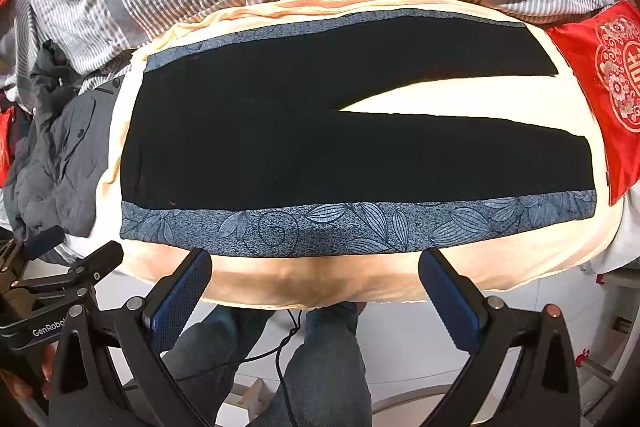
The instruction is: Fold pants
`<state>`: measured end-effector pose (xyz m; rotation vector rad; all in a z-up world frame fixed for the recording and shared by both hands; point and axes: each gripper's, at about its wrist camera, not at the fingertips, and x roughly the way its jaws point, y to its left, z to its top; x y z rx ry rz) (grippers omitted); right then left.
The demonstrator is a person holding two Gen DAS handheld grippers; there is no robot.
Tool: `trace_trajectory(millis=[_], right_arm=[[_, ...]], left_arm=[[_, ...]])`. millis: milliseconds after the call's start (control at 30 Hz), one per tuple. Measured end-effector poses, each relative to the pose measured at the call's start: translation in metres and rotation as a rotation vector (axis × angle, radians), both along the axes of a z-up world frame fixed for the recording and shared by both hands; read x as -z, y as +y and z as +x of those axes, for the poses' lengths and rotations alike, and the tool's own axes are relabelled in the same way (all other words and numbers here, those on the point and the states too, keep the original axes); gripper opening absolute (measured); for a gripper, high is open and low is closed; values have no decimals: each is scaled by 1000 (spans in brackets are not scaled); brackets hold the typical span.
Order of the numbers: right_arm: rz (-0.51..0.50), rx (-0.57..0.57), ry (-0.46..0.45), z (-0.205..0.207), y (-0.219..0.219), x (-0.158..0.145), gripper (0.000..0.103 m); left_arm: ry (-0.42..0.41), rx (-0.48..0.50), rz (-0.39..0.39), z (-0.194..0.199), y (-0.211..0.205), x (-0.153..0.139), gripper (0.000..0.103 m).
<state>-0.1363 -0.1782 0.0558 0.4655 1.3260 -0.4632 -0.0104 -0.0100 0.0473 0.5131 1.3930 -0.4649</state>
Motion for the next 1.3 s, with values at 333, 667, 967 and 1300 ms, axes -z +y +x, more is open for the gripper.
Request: trace_trajectory(millis=[333, 667, 967, 1300], right_arm=[[-7, -3, -11, 1, -2, -5, 103], [-3, -3, -16, 0, 0, -6, 103], [-4, -8, -19, -1, 0, -7, 103], [1, -15, -28, -3, -2, -8, 103]], left_arm=[[-9, 7, -1, 0, -2, -4, 103], [-15, 4, 1, 0, -2, -6, 103], [-22, -1, -1, -4, -2, -7, 103], [-30, -4, 2, -9, -3, -8, 103]])
